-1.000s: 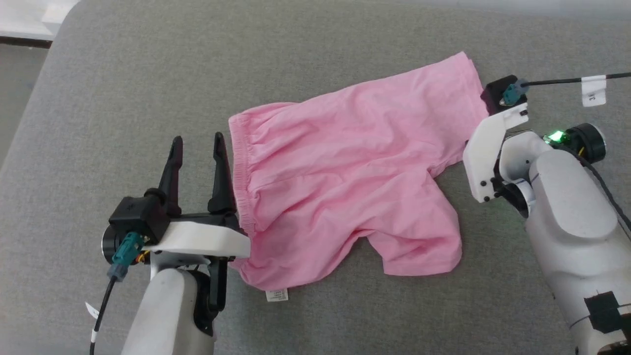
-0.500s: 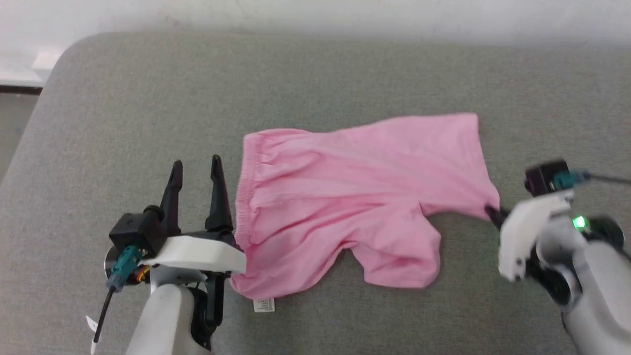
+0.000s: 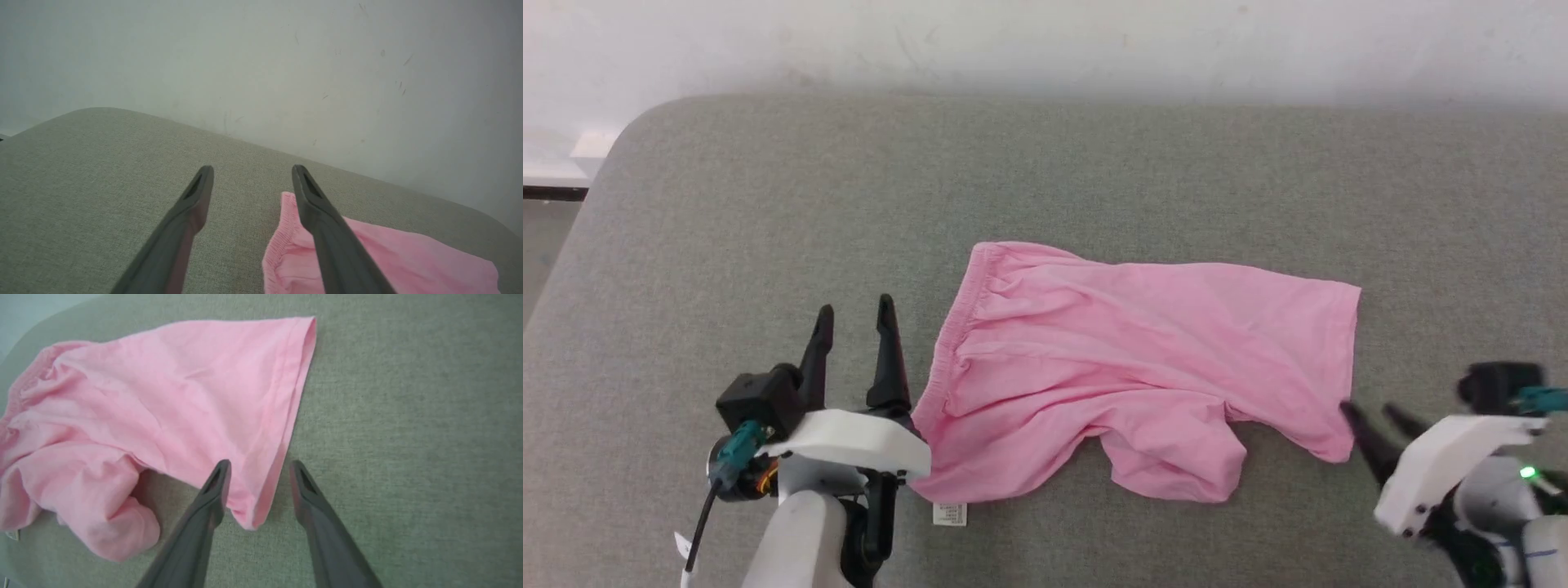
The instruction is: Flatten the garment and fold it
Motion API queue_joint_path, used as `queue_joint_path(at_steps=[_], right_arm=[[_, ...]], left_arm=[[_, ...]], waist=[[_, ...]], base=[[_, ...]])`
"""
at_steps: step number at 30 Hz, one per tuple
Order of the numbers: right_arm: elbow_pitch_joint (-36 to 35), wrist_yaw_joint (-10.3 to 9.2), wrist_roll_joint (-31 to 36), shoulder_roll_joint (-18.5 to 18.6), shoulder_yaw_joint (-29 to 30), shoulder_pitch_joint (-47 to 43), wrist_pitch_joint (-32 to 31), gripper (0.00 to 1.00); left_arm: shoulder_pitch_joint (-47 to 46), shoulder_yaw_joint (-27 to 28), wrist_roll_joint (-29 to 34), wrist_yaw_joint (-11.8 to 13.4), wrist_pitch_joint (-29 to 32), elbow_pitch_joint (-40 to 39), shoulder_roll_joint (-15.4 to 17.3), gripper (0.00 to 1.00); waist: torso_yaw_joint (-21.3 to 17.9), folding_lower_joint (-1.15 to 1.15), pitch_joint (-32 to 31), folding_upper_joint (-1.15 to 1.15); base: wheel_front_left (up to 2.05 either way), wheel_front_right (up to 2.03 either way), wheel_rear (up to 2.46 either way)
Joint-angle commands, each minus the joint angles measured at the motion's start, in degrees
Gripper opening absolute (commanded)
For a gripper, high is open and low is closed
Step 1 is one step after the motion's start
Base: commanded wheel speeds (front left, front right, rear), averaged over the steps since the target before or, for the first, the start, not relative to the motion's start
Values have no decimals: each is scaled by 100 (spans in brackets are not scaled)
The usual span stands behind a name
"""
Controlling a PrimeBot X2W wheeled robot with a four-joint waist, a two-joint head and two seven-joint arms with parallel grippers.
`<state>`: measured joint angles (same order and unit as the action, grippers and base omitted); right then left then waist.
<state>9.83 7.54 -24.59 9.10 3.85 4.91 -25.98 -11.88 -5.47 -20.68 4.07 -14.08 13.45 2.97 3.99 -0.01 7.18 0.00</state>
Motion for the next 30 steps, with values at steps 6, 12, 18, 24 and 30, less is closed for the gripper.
queue_joint_path(at_steps=[6,12,18,24,30], right_arm=[[-816,-5,145,-351,991,126,351,100],[-1163,-5,231,-410,1202,390,261,100],[-1237,-5,115,-464,1041,665,253,100],[-1148,-5,4,-448,972,734,371,100],[-1053,-5,-44,-386,911,821,500,100]], left_arm=[[-982,-237,-2,-104,942,187,91,100],[-2201,-374,-165,-184,2749,859,362,100],[-3112,-334,-442,-95,4770,1555,712,100],[-3269,-389,-373,170,5547,1686,914,100],[-3190,-559,-247,323,5968,1695,996,100]], waist=[[-185,1,211,0],[-502,1,522,0],[-984,1,908,0],[-1236,1,1193,0],[-1279,1,1328,0]], base=[[0,0,0],[0,0,0],[0,0,0],[0,0,0],[0,0,0]])
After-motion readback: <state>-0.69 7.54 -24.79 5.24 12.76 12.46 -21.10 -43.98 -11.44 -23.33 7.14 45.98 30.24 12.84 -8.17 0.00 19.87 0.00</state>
